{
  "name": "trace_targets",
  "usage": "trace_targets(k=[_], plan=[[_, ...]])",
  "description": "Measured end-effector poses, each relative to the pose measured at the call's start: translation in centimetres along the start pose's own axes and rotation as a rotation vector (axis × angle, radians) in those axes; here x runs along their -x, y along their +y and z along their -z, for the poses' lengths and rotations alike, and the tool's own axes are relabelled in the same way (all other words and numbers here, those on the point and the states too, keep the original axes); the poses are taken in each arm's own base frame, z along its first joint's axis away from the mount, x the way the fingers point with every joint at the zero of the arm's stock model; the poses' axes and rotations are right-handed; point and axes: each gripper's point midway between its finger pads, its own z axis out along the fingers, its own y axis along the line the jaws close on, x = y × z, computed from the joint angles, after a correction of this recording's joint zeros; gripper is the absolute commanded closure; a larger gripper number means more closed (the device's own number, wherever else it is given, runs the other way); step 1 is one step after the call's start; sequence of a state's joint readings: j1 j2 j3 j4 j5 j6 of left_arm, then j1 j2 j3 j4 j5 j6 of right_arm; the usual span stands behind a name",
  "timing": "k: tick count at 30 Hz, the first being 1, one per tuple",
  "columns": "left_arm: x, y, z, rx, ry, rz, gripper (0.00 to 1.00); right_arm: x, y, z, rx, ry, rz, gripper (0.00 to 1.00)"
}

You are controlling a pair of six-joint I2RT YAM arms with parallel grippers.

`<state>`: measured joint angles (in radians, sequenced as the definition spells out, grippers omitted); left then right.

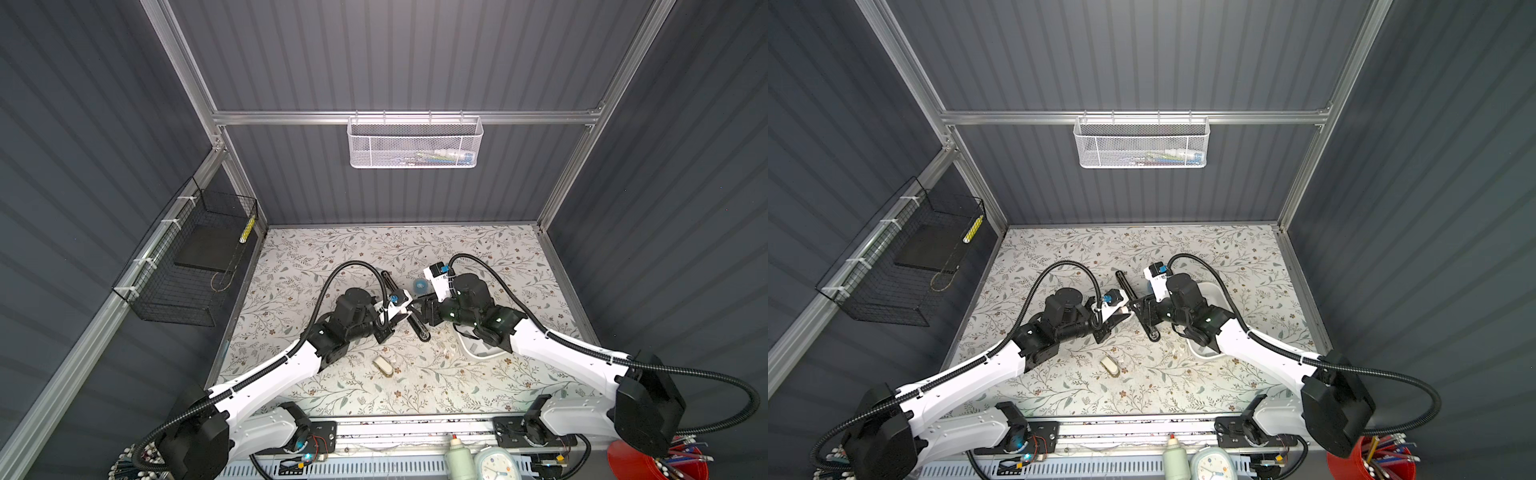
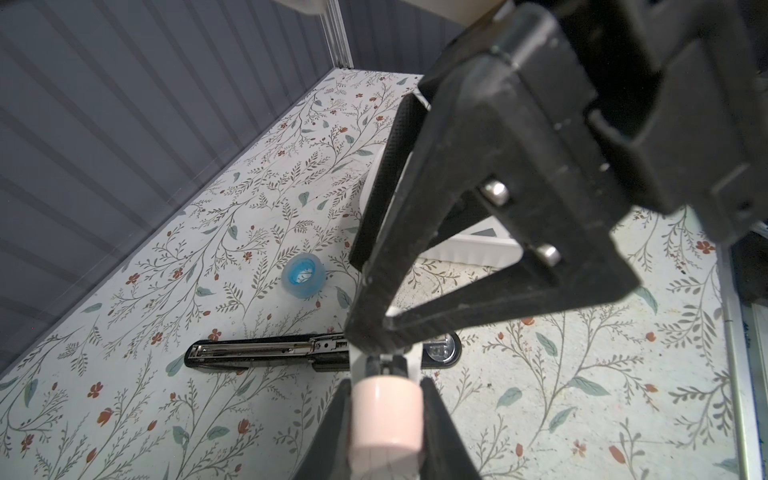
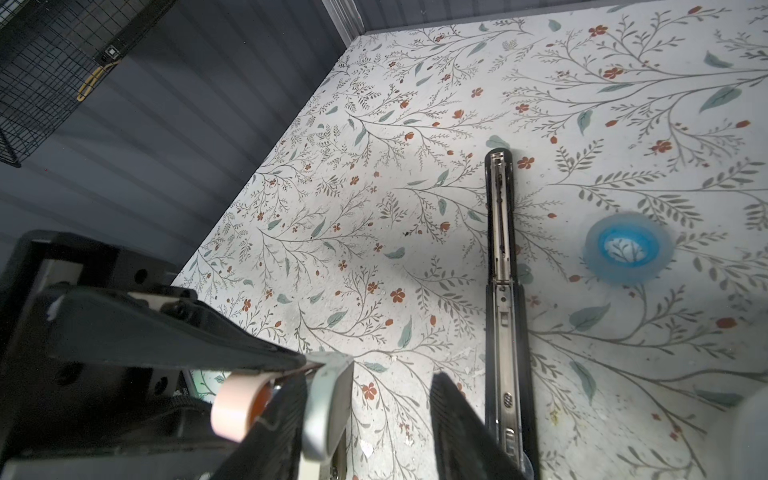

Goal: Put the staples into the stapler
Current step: 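Move the right gripper toward the pink object held by the left gripper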

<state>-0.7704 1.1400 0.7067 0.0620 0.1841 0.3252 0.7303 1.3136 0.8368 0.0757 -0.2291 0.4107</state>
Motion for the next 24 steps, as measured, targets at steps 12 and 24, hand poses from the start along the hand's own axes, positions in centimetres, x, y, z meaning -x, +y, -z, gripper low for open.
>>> trace_targets(k=[12, 24], plan=[[0.6, -0.2, 1.4, 0.016, -0.054, -0.004, 1.00, -0.3, -1.2, -0.8, -0.054, 0.030, -0.012, 0.51], [0.7, -0.2, 2.1, 0.034, -0.102, 0.047, 1.00, -0.2, -0.8, -1.0, -0.053, 0.034, -0.005, 0.50]])
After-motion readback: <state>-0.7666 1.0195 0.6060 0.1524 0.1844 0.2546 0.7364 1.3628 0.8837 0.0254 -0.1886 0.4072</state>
